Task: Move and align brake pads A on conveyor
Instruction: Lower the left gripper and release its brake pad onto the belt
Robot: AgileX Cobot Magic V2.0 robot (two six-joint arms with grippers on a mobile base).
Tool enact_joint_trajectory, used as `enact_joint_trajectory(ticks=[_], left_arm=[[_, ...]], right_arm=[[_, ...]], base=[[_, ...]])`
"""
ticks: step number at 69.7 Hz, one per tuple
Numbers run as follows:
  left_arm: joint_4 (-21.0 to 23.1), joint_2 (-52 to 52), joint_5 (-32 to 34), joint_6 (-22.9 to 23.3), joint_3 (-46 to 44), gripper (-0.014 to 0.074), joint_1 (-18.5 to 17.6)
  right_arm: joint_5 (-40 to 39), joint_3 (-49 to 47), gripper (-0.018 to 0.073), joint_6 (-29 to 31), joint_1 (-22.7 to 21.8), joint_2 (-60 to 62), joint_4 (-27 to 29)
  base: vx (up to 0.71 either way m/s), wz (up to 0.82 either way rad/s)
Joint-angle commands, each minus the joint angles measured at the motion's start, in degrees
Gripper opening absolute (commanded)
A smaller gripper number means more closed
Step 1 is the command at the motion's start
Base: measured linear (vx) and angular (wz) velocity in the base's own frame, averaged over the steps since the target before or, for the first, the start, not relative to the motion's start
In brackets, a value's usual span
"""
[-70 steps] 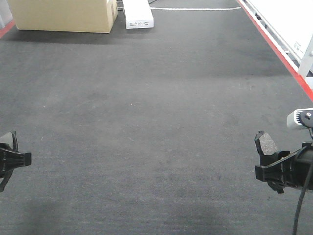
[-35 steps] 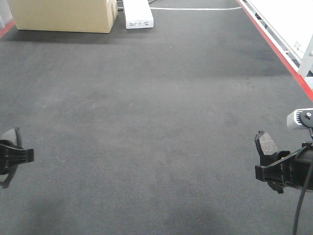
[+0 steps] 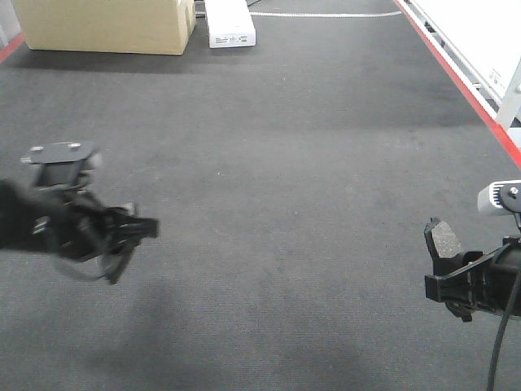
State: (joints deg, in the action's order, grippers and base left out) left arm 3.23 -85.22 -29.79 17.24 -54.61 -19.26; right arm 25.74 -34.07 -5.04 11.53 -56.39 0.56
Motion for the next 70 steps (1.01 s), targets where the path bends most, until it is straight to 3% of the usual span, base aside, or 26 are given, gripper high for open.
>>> enact_joint_trajectory(ticks=[1,10,33,59,70], left_arm=[[1.5,-3.7,2.9,0.0,-4.6,0.015,-0.3],[3.3,-9.7,2.6,0.3,-6.9,0.0153,-0.3],[3.3,-16.7,3.0,3.3,-7.2,0.0192,-0.2],[3.2,-16.5,3.9,3.3,-7.2,0.0503,-0.2],[2.4,-13.6,4.9,3.3,-7.2,0.0563,-0.3]], right_arm=[[-4.2,-1.7,0.0013,0.3,-0.1,0.9,-0.2],[-4.2,-1.7,0.0013,0.3,-0.1,0.9,-0.2],[-4.2,-1.7,0.0013,0.3,-0.1,0.9,-0.2],[-4.2,-1.7,0.0013,0.3,-0.1,0.9,-0.2],[-4.2,-1.7,0.0013,0.3,-0.1,0.9,-0.2]], base=[[0.0,0.0],[0.0,0.0],[0.0,0.0],[0.0,0.0],[0.0,0.0]])
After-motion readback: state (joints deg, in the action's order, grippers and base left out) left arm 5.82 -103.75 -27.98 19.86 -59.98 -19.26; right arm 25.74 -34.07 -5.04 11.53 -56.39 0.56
